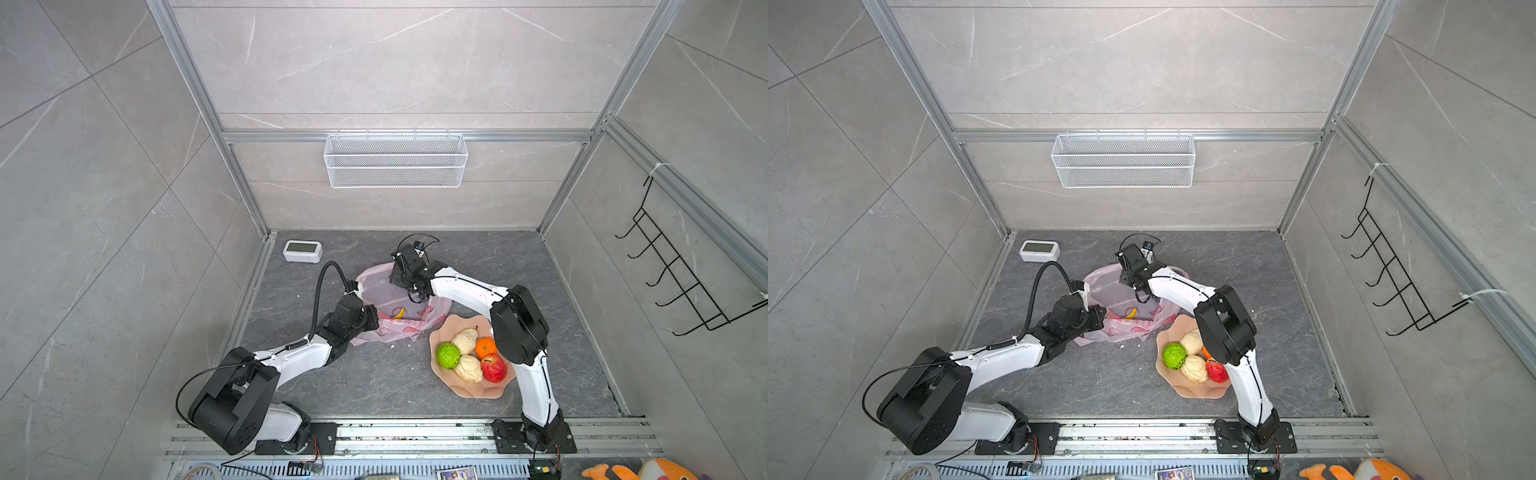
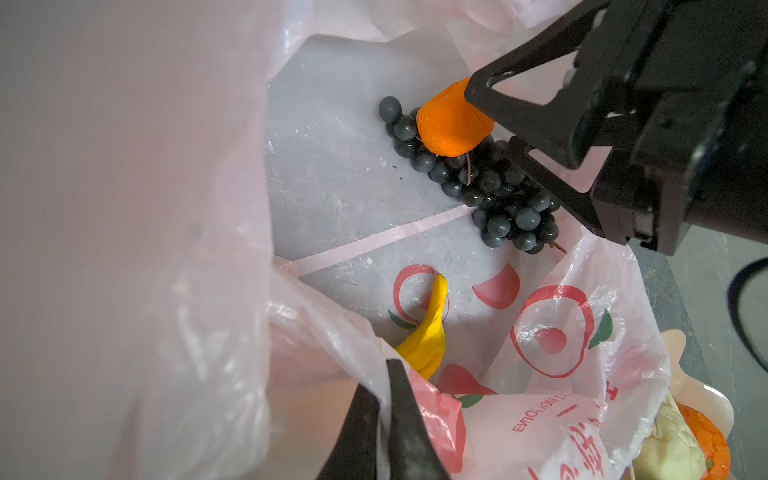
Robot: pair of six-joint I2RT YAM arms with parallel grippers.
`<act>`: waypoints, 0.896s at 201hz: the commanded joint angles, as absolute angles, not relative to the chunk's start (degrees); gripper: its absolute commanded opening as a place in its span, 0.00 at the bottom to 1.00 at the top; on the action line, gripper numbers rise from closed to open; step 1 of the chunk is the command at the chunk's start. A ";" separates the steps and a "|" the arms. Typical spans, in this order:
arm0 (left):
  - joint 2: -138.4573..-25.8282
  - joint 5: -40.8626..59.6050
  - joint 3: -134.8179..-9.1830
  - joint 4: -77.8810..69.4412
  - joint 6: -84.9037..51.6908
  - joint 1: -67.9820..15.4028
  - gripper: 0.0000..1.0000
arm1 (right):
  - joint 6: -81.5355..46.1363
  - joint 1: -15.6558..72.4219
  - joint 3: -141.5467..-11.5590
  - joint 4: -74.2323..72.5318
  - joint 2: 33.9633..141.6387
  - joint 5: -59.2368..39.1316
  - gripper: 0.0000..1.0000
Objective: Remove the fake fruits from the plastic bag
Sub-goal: 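Move the right gripper back into the bag toward the orange tangerine, then grasp the tangerine on the grapes with the right gripper and lift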
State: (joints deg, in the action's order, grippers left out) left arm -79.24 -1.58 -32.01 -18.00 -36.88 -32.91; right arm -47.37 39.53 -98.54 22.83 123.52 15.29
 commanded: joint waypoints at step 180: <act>-79.88 -1.52 -34.21 -18.33 -35.55 -33.09 0.10 | -47.82 38.40 -98.72 22.85 122.68 10.48 0.48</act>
